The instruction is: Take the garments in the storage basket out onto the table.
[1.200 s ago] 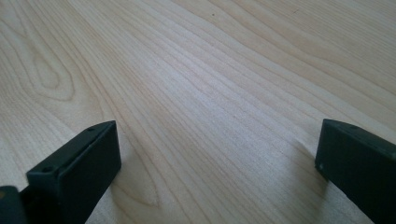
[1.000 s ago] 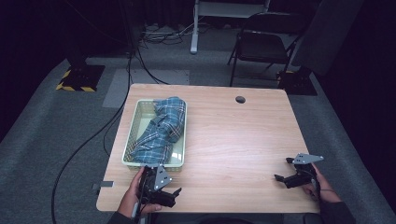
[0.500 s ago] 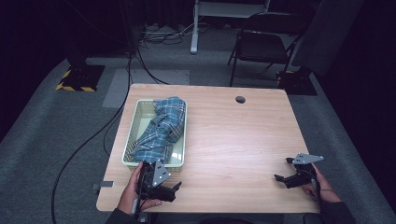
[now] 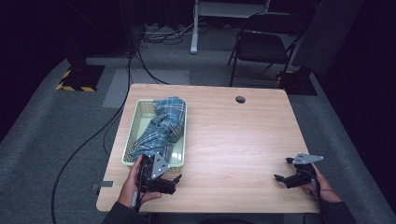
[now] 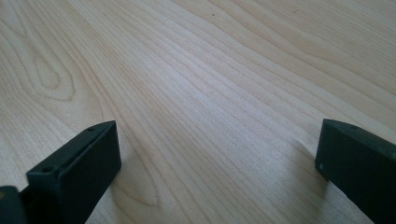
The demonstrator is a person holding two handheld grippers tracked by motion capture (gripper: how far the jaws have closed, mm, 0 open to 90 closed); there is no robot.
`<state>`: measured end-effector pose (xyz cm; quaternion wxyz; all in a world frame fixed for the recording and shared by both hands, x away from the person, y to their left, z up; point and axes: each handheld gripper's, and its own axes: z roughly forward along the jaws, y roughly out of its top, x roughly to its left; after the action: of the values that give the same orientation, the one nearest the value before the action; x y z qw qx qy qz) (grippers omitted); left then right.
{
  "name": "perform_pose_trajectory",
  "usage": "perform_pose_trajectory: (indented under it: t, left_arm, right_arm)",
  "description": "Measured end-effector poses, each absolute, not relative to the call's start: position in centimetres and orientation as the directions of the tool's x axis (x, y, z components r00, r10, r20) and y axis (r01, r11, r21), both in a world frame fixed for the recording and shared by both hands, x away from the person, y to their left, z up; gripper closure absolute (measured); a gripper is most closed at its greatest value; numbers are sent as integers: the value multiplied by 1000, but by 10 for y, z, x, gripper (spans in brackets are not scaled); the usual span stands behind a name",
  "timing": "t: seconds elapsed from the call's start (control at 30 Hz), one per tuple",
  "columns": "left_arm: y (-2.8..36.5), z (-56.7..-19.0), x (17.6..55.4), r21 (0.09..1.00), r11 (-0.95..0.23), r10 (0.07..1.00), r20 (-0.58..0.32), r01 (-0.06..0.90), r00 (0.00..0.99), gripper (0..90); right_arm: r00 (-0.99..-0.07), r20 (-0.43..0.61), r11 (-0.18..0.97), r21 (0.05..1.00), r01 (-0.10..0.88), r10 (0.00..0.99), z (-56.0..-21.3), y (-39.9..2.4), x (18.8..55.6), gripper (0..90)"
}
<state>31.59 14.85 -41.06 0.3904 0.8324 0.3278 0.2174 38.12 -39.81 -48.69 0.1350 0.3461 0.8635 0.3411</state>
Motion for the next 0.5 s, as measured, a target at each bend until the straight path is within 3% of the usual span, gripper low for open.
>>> perform_pose_trajectory:
  t: [0.5]
  left_arm:
    - [157,-400,338,797,-456,760,116,397,640,34]
  right_arm:
    - [-724,3,528,683,506,690,-487,-398,381,2]
